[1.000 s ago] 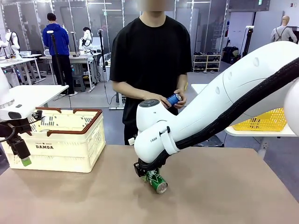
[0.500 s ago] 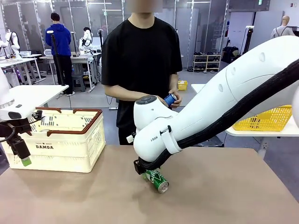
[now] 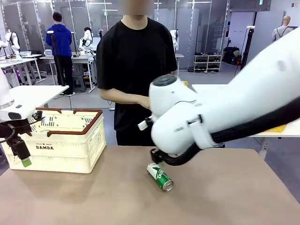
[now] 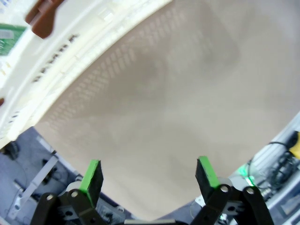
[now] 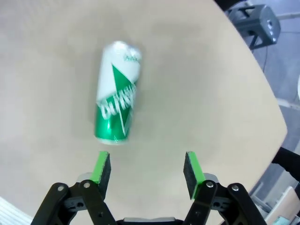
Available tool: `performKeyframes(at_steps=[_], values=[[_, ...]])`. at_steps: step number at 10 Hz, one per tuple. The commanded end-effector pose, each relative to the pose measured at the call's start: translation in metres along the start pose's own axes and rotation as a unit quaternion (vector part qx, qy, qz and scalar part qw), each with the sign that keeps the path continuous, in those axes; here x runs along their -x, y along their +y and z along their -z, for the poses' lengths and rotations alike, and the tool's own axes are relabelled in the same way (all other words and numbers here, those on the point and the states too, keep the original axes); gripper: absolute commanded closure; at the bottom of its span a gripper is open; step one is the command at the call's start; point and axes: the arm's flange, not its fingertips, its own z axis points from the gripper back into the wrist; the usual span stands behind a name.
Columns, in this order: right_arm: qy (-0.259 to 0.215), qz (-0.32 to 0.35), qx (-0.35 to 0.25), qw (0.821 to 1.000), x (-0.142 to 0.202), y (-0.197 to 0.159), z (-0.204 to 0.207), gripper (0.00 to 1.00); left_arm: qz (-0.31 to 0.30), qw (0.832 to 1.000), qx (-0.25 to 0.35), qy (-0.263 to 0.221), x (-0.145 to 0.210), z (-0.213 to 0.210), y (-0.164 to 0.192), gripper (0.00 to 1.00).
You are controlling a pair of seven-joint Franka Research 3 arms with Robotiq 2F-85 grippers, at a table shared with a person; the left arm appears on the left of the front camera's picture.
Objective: Place the drinks into the Shopping basket.
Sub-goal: Pick up one drink and place it into the Shopping basket.
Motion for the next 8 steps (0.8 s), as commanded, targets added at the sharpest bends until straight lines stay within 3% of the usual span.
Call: performKeyframes(at_steps=[1, 5, 8], values=[[-0.031, -0.011, -0.018, 0.999, 0.065, -0.042, -0.022, 0.21, -0.004, 1.0, -0.004, 0.001, 0.0, -0.002, -0.002, 0.0], [-0.033, -0.014, -0.03, 0.999, 0.172, -0.118, -0.033, 0.21, -0.004, 1.0, -0.004, 0.001, 0.0, -0.002, -0.002, 0.0], [-0.025, -0.029, -0.043, 0.998, 0.223, -0.144, -0.022, 0.21, -0.004, 1.0, -0.004, 0.001, 0.0, -0.002, -0.002, 0.0]])
